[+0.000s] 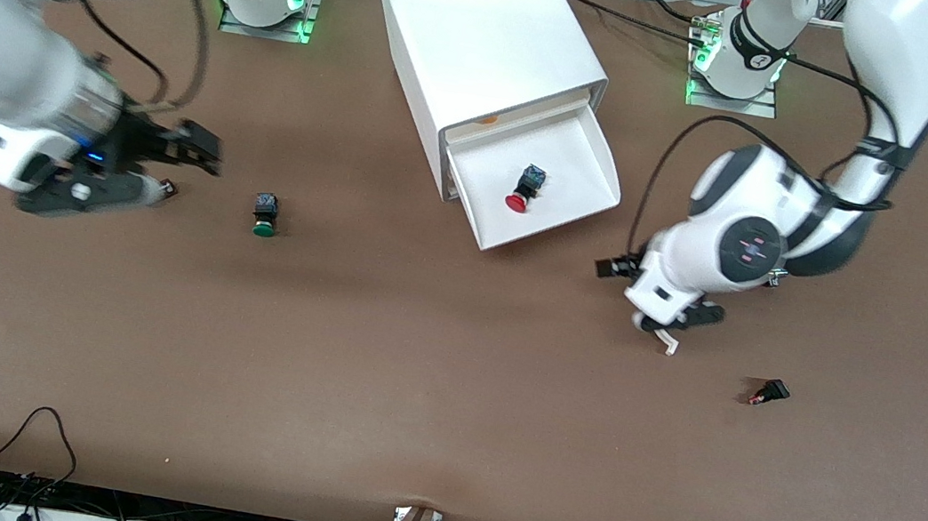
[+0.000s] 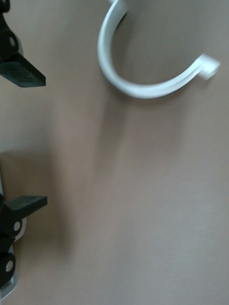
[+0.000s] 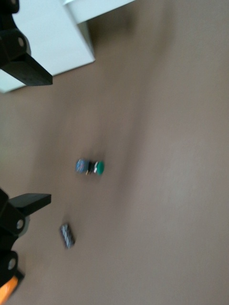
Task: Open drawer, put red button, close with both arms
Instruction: 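Withdraw the right gripper while the left gripper reaches the drawer front, then push the drawer shut with the left gripper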
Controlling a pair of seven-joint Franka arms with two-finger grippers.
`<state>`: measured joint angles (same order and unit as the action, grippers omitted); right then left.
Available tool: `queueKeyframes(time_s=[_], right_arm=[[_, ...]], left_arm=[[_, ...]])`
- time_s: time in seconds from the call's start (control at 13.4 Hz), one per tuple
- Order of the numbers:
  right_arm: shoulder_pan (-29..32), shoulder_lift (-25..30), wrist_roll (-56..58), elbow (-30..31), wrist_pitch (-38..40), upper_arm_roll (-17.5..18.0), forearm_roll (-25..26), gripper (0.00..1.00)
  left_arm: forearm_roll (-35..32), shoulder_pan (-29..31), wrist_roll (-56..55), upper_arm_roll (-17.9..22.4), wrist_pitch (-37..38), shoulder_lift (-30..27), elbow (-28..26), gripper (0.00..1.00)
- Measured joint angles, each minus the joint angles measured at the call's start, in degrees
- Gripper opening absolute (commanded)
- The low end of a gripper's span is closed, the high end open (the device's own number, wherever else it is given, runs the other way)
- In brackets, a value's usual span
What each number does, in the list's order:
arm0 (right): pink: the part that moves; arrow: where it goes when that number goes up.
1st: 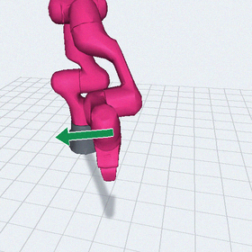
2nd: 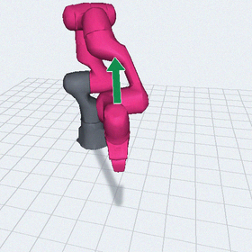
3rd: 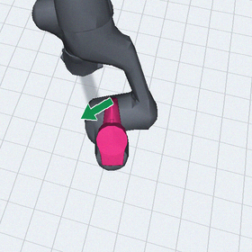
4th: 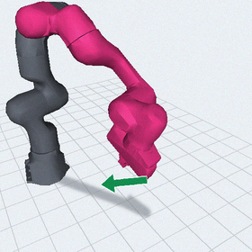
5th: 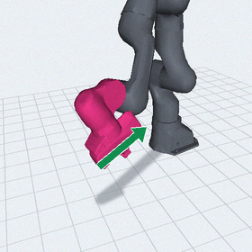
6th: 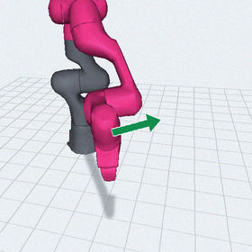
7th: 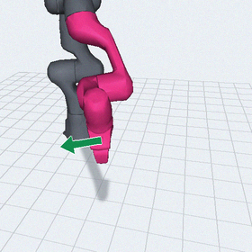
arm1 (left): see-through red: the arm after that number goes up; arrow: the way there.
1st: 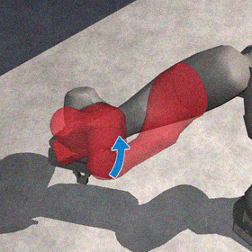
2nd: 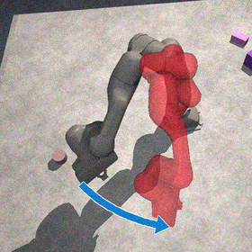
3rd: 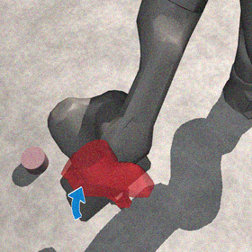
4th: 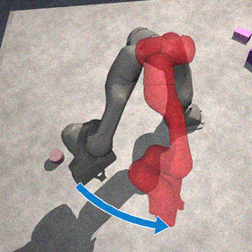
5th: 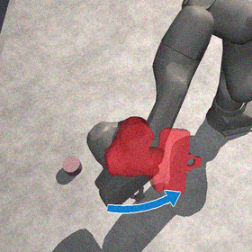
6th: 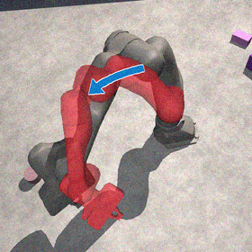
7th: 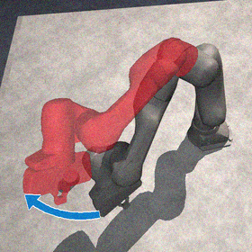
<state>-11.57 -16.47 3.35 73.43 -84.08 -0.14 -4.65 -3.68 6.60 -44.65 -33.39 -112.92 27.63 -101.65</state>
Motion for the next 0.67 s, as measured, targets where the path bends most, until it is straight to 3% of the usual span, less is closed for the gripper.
queueKeyframes(time_s=[0.3,0.52,0.67], right_arm=[[0.52,9.86,11.72,10.58,0.01,-6.91,-0.09,1.00],[2.96,13.77,17.19,16.65,-2.21,-7.88,0.05,1.00],[5.00,14.12,18.37,17.92,-3.51,-6.68,1.02,1.00]], left_arm=[[0.07,-6.22,-10.17,-1.18,-1.59,0.16,-2.02,1.00],[0.07,-10.47,-16.08,-1.17,-5.08,0.19,-3.78,1.00],[0.08,-11.73,-18.22,-1.66,-6.08,0.21,-4.75,1.00]])
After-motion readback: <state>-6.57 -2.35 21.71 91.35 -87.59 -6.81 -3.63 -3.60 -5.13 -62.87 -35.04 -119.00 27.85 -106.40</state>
